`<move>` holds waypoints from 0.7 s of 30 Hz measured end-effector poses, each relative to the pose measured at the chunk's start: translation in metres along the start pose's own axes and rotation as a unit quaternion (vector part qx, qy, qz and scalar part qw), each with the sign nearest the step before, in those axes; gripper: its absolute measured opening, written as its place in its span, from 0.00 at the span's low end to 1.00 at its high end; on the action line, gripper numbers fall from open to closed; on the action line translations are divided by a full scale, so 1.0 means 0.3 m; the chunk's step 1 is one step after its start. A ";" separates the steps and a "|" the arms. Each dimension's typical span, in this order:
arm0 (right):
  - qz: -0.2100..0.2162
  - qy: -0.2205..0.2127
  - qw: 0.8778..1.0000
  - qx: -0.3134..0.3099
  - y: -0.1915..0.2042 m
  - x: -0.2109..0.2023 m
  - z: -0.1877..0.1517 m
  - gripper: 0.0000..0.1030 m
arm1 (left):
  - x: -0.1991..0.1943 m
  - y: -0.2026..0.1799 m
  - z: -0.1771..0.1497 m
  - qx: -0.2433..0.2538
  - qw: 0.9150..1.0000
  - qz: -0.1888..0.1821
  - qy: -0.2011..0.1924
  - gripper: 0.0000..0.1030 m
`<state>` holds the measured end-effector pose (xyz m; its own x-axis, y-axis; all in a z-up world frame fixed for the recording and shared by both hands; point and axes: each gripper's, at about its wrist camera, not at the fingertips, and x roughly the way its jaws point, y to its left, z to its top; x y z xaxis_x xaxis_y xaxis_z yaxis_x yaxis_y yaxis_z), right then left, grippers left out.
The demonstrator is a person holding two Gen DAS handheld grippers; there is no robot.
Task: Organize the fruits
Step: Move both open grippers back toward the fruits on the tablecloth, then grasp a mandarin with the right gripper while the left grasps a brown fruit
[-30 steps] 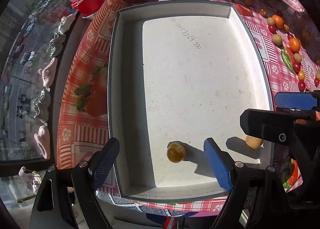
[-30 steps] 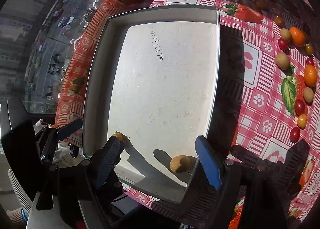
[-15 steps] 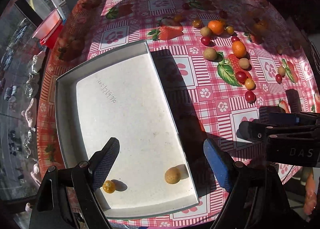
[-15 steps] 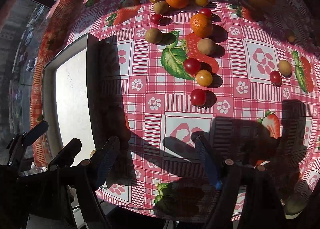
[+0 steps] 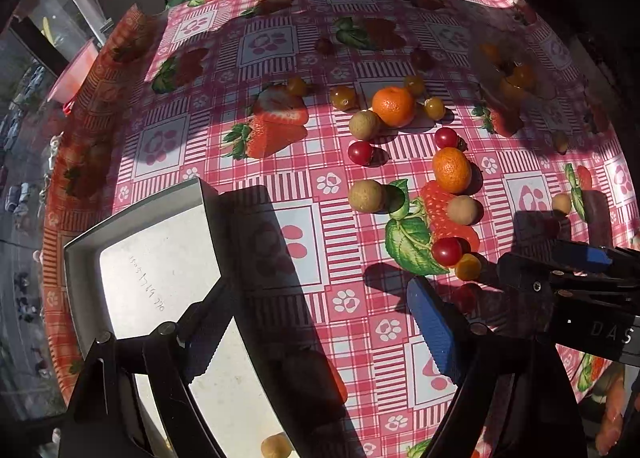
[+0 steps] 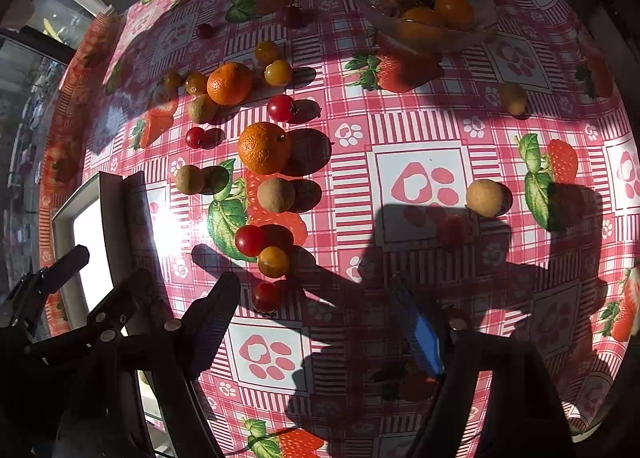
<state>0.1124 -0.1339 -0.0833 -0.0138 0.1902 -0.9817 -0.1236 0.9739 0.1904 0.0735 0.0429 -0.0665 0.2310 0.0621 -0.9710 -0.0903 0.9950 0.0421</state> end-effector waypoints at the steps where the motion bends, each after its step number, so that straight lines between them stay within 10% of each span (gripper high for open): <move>1: 0.009 -0.004 1.000 0.005 -0.005 0.001 0.026 0.78 | 0.015 0.003 0.019 -0.004 1.000 -0.002 0.000 0.84; 9: 0.030 -0.009 0.999 -0.013 0.002 0.026 0.176 0.77 | 0.114 -0.037 0.104 0.027 1.000 0.005 -0.008 0.84; 21: 0.046 0.033 0.997 -0.048 0.068 0.157 0.231 0.42 | 0.220 -0.084 0.146 0.032 0.999 -0.003 0.013 0.67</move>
<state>0.1780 -0.0964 -0.1249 -0.0952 0.2666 -0.9591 -0.2141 0.9354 0.2813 0.1335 0.0252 -0.1213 0.2070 0.0547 -0.9768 -0.0257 0.9984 0.0505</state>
